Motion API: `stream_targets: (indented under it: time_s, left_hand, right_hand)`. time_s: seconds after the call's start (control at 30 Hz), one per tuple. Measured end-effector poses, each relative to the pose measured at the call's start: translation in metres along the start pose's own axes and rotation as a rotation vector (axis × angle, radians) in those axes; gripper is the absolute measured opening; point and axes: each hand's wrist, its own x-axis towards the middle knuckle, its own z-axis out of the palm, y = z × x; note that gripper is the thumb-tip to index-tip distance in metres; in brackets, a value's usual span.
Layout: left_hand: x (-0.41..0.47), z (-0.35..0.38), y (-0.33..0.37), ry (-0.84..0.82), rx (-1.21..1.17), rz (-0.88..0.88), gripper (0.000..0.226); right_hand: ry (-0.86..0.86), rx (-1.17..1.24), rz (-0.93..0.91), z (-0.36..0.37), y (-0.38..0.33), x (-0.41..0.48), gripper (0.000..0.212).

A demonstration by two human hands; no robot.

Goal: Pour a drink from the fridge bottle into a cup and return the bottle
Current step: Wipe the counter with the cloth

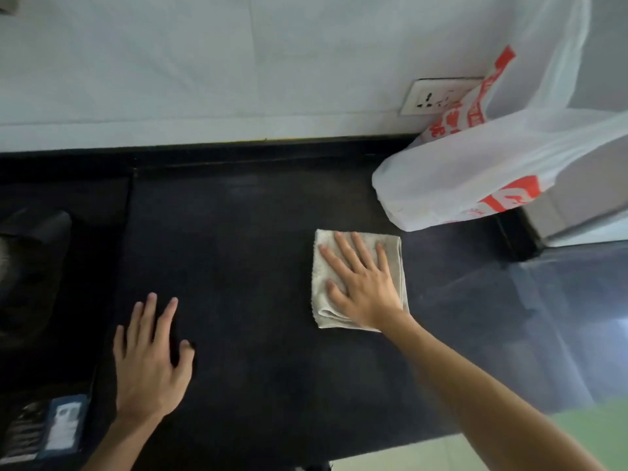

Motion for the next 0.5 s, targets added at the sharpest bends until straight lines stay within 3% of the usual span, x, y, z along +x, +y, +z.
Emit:
stream_targets:
  time_s: [0.13, 0.23, 0.5]
  left_hand:
    - [-0.001, 0.001, 0.002, 0.023, 0.026, 0.003, 0.075]
    - [-0.002, 0.004, 0.004, 0.035, 0.047, 0.016, 0.077]
    - [0.001, 0.007, -0.002, 0.017, 0.058, 0.016, 0.077]
  right_hand:
    - [-0.008, -0.022, 0.086, 0.006, 0.038, -0.082, 0.067]
    - [-0.034, -0.044, 0.089, 0.006, 0.039, -0.086, 0.068]
    - [-0.043, -0.048, -0.138, -0.008, -0.038, 0.082, 0.067]
